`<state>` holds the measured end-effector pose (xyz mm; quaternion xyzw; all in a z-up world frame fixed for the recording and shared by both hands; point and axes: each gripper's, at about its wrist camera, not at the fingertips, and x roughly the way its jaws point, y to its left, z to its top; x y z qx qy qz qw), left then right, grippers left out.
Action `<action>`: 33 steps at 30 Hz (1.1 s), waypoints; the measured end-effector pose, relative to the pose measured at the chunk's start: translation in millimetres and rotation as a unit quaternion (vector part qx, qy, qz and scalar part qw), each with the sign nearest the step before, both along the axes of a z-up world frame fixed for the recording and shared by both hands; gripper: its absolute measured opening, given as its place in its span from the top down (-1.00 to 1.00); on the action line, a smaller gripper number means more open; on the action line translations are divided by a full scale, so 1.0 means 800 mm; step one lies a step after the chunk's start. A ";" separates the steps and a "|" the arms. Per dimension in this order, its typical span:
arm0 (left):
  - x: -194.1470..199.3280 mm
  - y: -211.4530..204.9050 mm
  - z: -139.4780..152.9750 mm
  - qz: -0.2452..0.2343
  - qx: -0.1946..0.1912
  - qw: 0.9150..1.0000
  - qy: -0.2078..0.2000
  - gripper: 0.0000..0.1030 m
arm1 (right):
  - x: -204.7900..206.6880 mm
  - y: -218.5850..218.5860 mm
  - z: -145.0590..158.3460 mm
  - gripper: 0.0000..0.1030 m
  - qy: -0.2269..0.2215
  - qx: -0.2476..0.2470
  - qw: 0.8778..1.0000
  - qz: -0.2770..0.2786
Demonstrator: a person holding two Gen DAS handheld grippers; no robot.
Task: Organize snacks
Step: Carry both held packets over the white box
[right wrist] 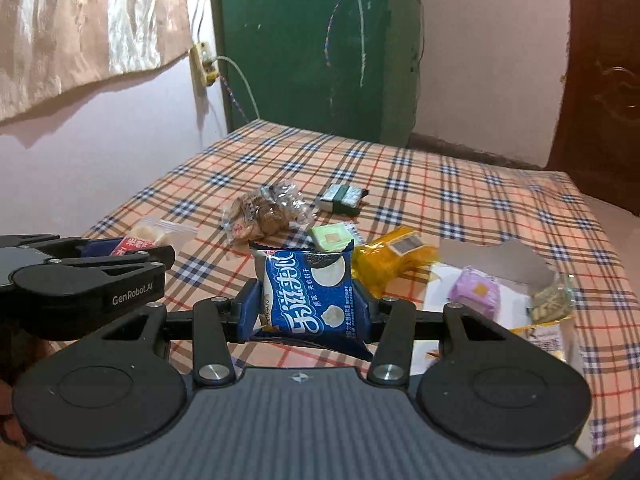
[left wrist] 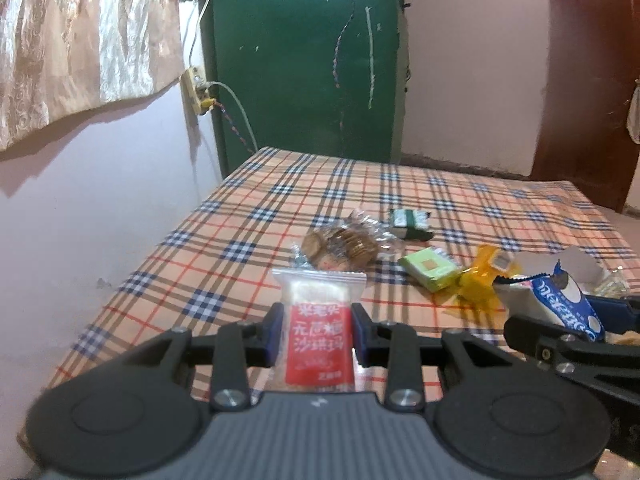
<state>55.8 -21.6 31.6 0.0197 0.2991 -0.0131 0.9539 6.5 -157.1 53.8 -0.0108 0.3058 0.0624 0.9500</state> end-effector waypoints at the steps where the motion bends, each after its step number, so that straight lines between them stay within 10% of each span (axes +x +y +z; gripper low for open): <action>1: -0.004 -0.002 0.003 -0.001 -0.001 1.000 -0.001 0.37 | -0.006 -0.002 0.004 -0.15 -0.003 -0.002 1.000 -0.003; 33: -0.055 -0.059 0.040 -0.059 -0.009 0.998 -0.016 0.37 | -0.094 -0.078 0.044 -0.15 -0.033 0.002 0.996 -0.079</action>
